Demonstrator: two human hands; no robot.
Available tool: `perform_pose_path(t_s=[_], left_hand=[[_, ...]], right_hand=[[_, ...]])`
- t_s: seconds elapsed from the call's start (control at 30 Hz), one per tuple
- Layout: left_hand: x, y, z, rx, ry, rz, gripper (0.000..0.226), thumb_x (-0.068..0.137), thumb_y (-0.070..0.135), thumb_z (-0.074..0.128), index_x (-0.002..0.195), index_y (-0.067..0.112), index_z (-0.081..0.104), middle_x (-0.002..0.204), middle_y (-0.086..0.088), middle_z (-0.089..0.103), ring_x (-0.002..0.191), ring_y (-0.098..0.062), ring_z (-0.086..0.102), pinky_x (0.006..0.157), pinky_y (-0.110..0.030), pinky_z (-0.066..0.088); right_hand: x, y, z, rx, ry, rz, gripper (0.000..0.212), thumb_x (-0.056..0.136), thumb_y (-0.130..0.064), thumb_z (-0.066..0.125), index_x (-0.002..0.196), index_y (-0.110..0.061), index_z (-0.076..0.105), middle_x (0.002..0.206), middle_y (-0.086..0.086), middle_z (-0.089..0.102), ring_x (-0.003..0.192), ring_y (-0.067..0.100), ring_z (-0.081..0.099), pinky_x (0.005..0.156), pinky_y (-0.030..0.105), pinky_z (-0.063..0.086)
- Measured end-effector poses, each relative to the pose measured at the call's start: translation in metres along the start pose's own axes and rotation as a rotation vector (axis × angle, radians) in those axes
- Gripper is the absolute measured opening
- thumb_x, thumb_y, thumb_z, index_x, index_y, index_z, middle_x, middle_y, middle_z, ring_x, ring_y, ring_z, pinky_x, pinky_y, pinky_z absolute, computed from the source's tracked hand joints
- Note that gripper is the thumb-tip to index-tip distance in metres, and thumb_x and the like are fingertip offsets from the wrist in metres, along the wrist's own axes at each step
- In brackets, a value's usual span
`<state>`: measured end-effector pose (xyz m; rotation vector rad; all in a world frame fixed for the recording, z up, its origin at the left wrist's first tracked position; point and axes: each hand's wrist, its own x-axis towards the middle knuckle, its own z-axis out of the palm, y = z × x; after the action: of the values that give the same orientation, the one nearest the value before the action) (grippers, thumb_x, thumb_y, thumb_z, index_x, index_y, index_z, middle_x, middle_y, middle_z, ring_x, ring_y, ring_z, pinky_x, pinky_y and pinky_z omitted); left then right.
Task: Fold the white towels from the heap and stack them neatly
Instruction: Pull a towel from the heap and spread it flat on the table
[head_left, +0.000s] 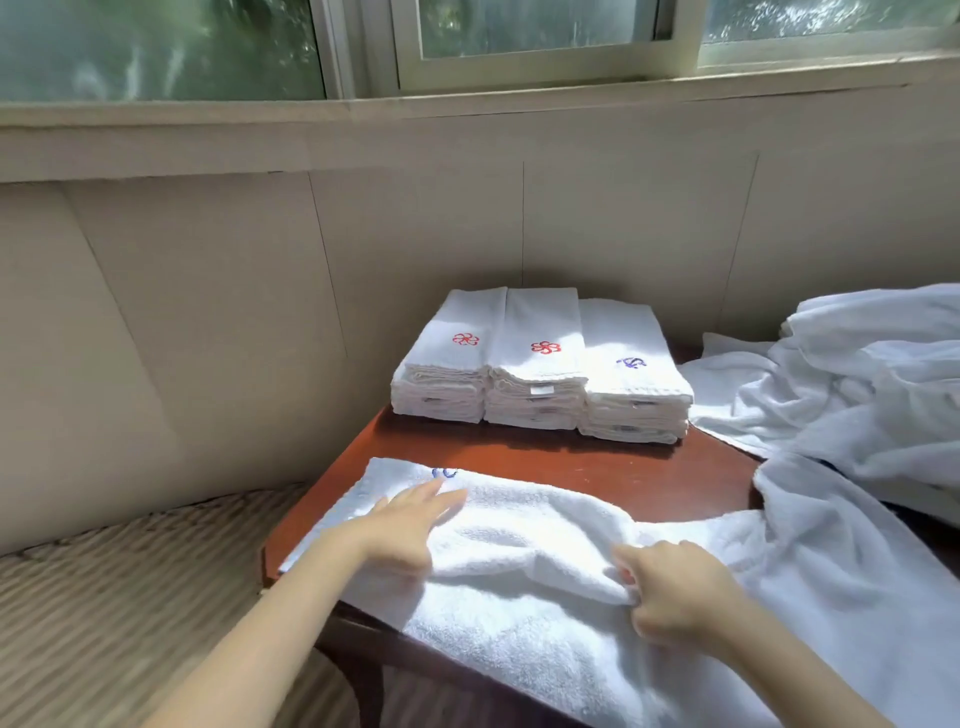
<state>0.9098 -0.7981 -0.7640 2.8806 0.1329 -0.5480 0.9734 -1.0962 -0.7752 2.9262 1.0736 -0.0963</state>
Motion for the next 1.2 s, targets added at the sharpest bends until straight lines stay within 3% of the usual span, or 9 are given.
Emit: perform_pose_path(t_s=[0.13, 0.37, 0.47, 0.57, 0.7, 0.83, 1.03, 1.13, 1.2], left_hand=[[0.006, 0.007, 0.019, 0.0, 0.21, -0.013, 0.08, 0.068, 0.013, 0.048, 0.143, 0.026, 0.024, 0.149, 0.001, 0.029, 0.128, -0.023, 0.026, 0.095, -0.04, 0.028], [0.004, 0.009, 0.02, -0.004, 0.196, -0.019, 0.078, 0.07, 0.009, 0.044, 0.146, 0.025, 0.028, 0.153, 0.011, 0.023, 0.132, -0.02, 0.023, 0.105, -0.038, 0.027], [-0.002, 0.003, 0.012, -0.175, 0.175, 0.025, 0.038, 0.072, 0.005, 0.051, 0.104, 0.025, 0.048, 0.113, 0.007, 0.044, 0.107, -0.015, 0.037, 0.083, -0.027, 0.036], [-0.013, -0.008, -0.005, -0.266, 0.153, 0.067, 0.023, 0.069, 0.013, 0.056, 0.069, 0.022, 0.035, 0.074, 0.009, 0.033, 0.069, -0.009, 0.031, 0.059, -0.022, 0.024], [-0.019, -0.022, -0.045, -0.502, 0.444, 0.076, 0.039, 0.074, 0.012, 0.067, 0.055, 0.019, 0.034, 0.055, 0.01, 0.033, 0.055, -0.008, 0.03, 0.05, -0.022, 0.021], [0.004, -0.031, -0.101, -0.376, 0.842, 0.036, 0.042, 0.078, 0.003, 0.066, 0.055, 0.016, 0.034, 0.061, 0.003, 0.039, 0.058, -0.016, 0.035, 0.051, -0.024, 0.023], [0.062, -0.024, -0.129, 0.047, 0.909, -0.239, 0.019, 0.079, 0.002, 0.045, 0.073, 0.019, 0.046, 0.087, -0.002, 0.055, 0.074, -0.026, 0.046, 0.059, -0.03, 0.03], [0.085, -0.021, -0.095, 0.284, 0.843, -0.324, 0.029, 0.081, -0.006, 0.043, 0.094, 0.018, 0.054, 0.101, -0.006, 0.057, 0.088, -0.025, 0.051, 0.07, -0.03, 0.034], [0.085, -0.031, -0.058, 0.307, 0.814, -0.36, 0.03, 0.081, -0.005, 0.041, 0.097, 0.018, 0.052, 0.103, -0.004, 0.057, 0.094, -0.024, 0.051, 0.072, -0.03, 0.033]], right_hand=[[-0.005, 0.005, 0.011, 0.007, 0.076, -0.02, 0.01, 0.079, -0.024, 0.039, 0.088, -0.025, 0.036, 0.099, -0.001, 0.066, 0.094, 0.025, 0.058, 0.07, 0.032, 0.027], [-0.013, 0.008, 0.015, 0.045, 0.171, -0.047, 0.014, 0.078, -0.022, 0.038, 0.091, -0.028, 0.037, 0.1, -0.005, 0.065, 0.095, 0.022, 0.057, 0.072, 0.032, 0.028], [-0.015, 0.011, 0.013, 0.064, 0.172, -0.03, 0.017, 0.078, -0.021, 0.039, 0.093, -0.029, 0.041, 0.101, -0.008, 0.064, 0.096, 0.02, 0.057, 0.073, 0.03, 0.031], [-0.016, 0.02, 0.006, 0.072, 0.143, -0.006, 0.013, 0.075, -0.018, 0.043, 0.084, -0.028, 0.042, 0.091, -0.004, 0.062, 0.089, 0.023, 0.054, 0.064, 0.032, 0.027], [-0.01, 0.056, -0.024, 0.179, -0.065, 0.062, 0.02, 0.069, -0.017, 0.056, 0.062, -0.02, 0.038, 0.065, -0.007, 0.047, 0.066, 0.012, 0.045, 0.053, 0.025, 0.029], [0.009, 0.105, -0.064, 0.414, -0.272, 0.197, 0.021, 0.069, -0.009, 0.068, 0.061, -0.018, 0.05, 0.064, -0.003, 0.055, 0.057, 0.012, 0.052, 0.049, 0.024, 0.041], [0.059, 0.133, -0.071, 0.14, 0.628, 0.597, 0.006, 0.086, -0.005, 0.05, 0.086, -0.001, 0.055, 0.08, 0.02, 0.06, 0.078, 0.038, 0.059, 0.062, 0.036, 0.041], [0.06, 0.11, -0.039, -0.078, 0.976, 0.372, 0.014, 0.06, 0.013, 0.047, 0.064, 0.0, 0.052, 0.049, 0.017, 0.048, 0.042, 0.033, 0.052, 0.048, 0.033, 0.04], [0.049, 0.099, -0.004, -0.09, 0.973, 0.252, 0.016, 0.052, 0.008, 0.046, 0.058, -0.006, 0.048, 0.048, 0.011, 0.045, 0.04, 0.031, 0.049, 0.049, 0.034, 0.041]])
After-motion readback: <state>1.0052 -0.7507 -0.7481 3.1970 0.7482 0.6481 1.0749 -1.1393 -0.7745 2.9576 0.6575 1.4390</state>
